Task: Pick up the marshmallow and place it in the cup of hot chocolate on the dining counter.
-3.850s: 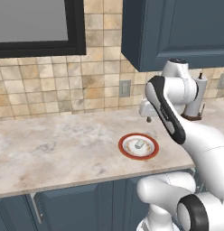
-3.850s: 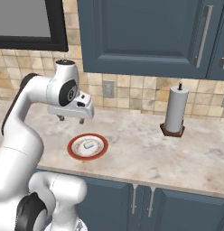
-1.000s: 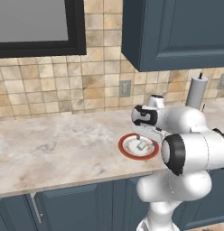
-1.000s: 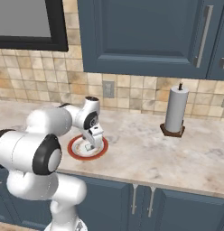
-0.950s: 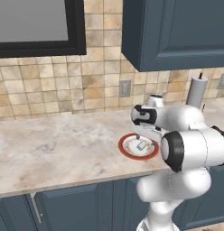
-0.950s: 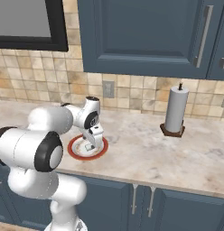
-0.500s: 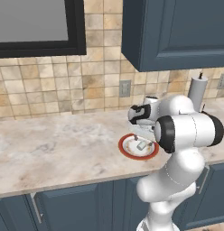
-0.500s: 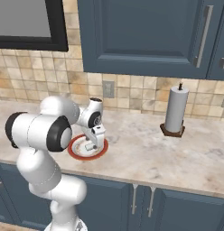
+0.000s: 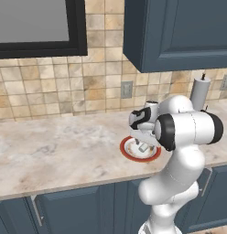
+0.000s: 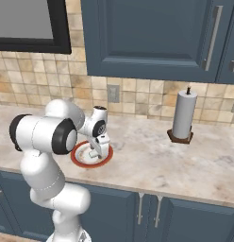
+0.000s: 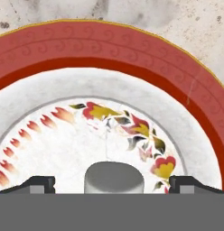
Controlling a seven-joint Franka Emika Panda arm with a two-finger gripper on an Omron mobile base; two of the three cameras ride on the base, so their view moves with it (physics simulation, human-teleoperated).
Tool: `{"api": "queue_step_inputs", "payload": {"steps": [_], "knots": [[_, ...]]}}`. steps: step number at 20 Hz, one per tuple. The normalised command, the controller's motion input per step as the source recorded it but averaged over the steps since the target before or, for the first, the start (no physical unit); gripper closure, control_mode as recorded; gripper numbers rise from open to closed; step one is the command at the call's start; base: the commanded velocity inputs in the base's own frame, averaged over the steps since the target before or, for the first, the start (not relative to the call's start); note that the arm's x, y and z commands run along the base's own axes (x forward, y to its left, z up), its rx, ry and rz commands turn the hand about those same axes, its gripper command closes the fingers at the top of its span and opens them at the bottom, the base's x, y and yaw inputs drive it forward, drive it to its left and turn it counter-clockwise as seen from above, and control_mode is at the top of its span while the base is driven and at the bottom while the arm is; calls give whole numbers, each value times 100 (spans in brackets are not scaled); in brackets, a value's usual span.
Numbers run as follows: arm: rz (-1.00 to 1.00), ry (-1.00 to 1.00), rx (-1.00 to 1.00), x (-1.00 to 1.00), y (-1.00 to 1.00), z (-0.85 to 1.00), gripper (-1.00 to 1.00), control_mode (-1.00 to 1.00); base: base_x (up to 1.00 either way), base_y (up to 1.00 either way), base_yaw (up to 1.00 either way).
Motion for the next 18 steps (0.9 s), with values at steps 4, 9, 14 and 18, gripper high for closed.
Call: {"api": "queue_step_inputs", "payload": {"steps": [4, 9, 14, 18], "knots": [[-5, 0, 0, 0, 0, -3, -100, -100, 0, 0, 0], [-5, 0, 0, 0, 0, -1, -100, -100, 0, 0, 0], [-2, -2, -2, 0, 6, 0, -100, -100, 0, 0, 0], [0, -2, -4, 0, 6, 0, -100, -100, 0, 0, 0]]}}
